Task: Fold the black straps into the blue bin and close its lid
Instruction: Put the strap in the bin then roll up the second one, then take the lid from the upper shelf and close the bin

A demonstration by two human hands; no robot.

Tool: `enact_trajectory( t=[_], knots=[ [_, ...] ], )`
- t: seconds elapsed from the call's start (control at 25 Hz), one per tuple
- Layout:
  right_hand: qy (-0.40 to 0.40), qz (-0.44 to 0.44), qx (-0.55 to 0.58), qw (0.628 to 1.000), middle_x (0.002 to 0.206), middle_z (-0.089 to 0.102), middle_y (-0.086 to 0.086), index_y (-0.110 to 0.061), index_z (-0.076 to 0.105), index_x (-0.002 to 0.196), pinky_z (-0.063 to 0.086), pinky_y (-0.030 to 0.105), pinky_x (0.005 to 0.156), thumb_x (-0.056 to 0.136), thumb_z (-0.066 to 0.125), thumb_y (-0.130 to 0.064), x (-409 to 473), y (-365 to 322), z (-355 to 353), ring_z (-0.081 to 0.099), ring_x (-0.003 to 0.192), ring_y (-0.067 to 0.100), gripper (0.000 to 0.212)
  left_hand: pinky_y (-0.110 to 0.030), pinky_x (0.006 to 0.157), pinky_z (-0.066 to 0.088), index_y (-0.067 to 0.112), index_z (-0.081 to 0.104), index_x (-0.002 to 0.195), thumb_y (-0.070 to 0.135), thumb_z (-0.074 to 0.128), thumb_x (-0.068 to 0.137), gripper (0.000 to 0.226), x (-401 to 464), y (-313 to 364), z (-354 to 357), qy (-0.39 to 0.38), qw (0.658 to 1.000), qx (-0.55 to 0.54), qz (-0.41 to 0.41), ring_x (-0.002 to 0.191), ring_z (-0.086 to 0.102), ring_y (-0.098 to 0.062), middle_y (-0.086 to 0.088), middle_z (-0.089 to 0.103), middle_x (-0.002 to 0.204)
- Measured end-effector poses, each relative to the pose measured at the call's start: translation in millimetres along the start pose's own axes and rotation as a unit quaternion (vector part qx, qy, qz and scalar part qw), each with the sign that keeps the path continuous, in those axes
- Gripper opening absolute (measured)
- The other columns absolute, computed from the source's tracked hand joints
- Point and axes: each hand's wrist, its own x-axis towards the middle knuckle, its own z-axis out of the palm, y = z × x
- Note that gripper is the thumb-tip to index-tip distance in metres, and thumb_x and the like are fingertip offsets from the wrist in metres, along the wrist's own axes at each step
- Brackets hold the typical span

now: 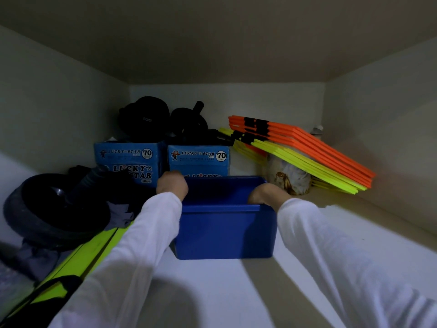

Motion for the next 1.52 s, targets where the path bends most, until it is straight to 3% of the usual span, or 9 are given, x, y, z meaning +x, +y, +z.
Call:
enact_trajectory(
  t=[0.48, 0.88, 1.2, 1.32, 1.4, 1.52],
  knots=[
    [0.092, 0.022, 0.043, 0.995, 0.148, 0.040, 0.016, 0.002, 0.041, 0.138, 0.031, 0.034, 0.110, 0.101, 0.030, -0.009, 17, -2, 7, 0.039, 0.136, 0.028, 0.041, -0.034, 0.096, 0.046, -0.005, 0.052, 0.124, 0.002, 0.043, 0.095, 0.031, -1, -7, 1, 0.006, 1.000, -0.027, 0.015, 0.121, 0.054, -0.034, -0.022, 0.054, 0.131],
    [0.092, 0.050, 0.115, 0.988, 0.148, 0.039, 0.013, -0.003, 0.040, 0.141, 0.032, 0.030, 0.109, 0.100, 0.037, -0.020, 9, 2, 7, 0.038, 0.137, 0.025, 0.044, -0.033, 0.098, 0.046, -0.004, 0.052, 0.125, 0.004, 0.044, 0.095, 0.032, 0, -10, 1, -0.002, 0.999, -0.041, 0.015, 0.123, 0.053, -0.033, -0.021, 0.053, 0.133],
    [0.069, 0.032, 0.101, 0.992, 0.148, 0.041, 0.011, -0.007, 0.044, 0.139, 0.035, 0.032, 0.105, 0.100, 0.035, -0.020, 16, 0, 9, 0.044, 0.130, 0.024, 0.042, -0.033, 0.099, 0.045, -0.004, 0.051, 0.124, 0.003, 0.043, 0.095, 0.031, 1, -10, 2, -0.009, 0.999, -0.035, 0.022, 0.123, 0.052, -0.032, -0.020, 0.053, 0.132],
    [0.144, 0.001, 0.137, 0.980, 0.125, 0.060, 0.014, -0.007, 0.060, 0.117, 0.040, 0.031, 0.080, 0.097, 0.043, -0.022, 22, -2, 11, 0.053, 0.096, 0.021, 0.031, -0.033, 0.099, 0.045, -0.004, 0.052, 0.123, 0.004, 0.042, 0.095, 0.031, 1, -11, 0, -0.014, 0.999, -0.041, 0.029, 0.122, 0.053, -0.031, -0.019, 0.053, 0.132],
    [0.248, -0.001, 0.187, 0.951, 0.105, 0.069, 0.013, -0.004, 0.067, 0.097, 0.050, 0.033, 0.077, 0.094, 0.049, -0.027, 19, 0, 12, 0.063, 0.090, 0.026, 0.030, -0.031, 0.098, 0.045, -0.004, 0.053, 0.124, 0.006, 0.042, 0.096, 0.031, 0, -13, -4, -0.013, 0.998, -0.062, 0.029, 0.121, 0.054, -0.031, -0.019, 0.054, 0.132],
    [0.353, -0.017, 0.278, 0.893, 0.091, 0.074, 0.017, 0.002, 0.072, 0.086, 0.055, 0.037, 0.073, 0.091, 0.050, -0.026, 2, 7, 14, 0.068, 0.081, 0.030, 0.037, -0.035, 0.090, 0.048, -0.006, 0.059, 0.111, 0.010, 0.046, 0.095, 0.026, -11, -18, -11, 0.002, 0.992, -0.121, 0.030, 0.113, 0.058, -0.034, -0.022, 0.061, 0.120]
  ],
)
